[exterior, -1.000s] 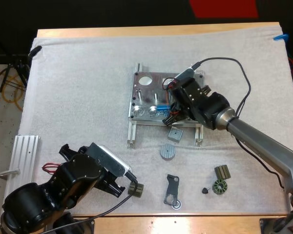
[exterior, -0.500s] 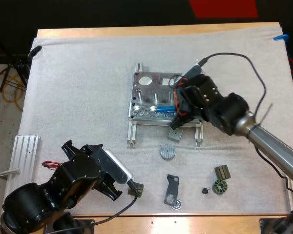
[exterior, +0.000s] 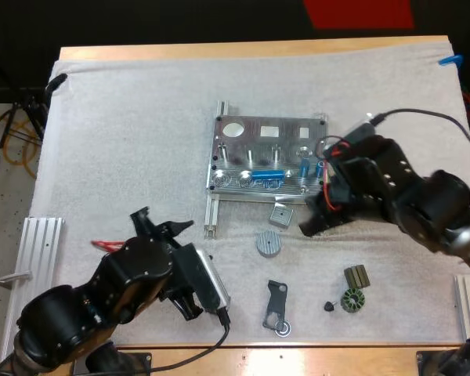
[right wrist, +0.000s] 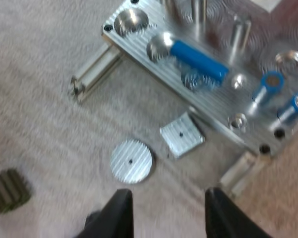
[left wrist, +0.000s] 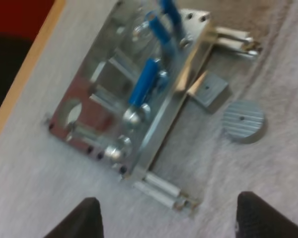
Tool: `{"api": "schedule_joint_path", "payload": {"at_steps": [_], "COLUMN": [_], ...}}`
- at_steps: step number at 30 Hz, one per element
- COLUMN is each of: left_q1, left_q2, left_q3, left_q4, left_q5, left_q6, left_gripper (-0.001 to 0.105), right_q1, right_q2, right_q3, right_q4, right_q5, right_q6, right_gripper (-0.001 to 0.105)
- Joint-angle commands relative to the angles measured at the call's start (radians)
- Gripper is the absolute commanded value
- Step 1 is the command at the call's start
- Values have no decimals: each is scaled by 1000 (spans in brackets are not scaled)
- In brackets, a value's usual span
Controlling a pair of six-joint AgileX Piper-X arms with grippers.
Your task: Load cells from right to left
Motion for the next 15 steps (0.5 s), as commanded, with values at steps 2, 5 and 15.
{"api": "schedule_joint_path", "payload": {"at_steps": [2, 5, 15], "left_q1": [2, 35, 235], "left_q2": [12, 30, 126], "left_q3": [-3, -3, -3], "left_q4": [-45, -68, -198], "left_q5": [59, 84, 379], "left_q6": [75, 134, 214], "left_gripper": [57, 57, 57], "right_q1": [-3, -3, -3], "right_q2": [-62, -118, -307], "right_q3": [-6, -6, -6], "right_q4": [65, 89, 93], "right_q5": [-22, -22, -25], "right_q6": [12, 49, 129], "right_gripper": [35, 41, 54]}}
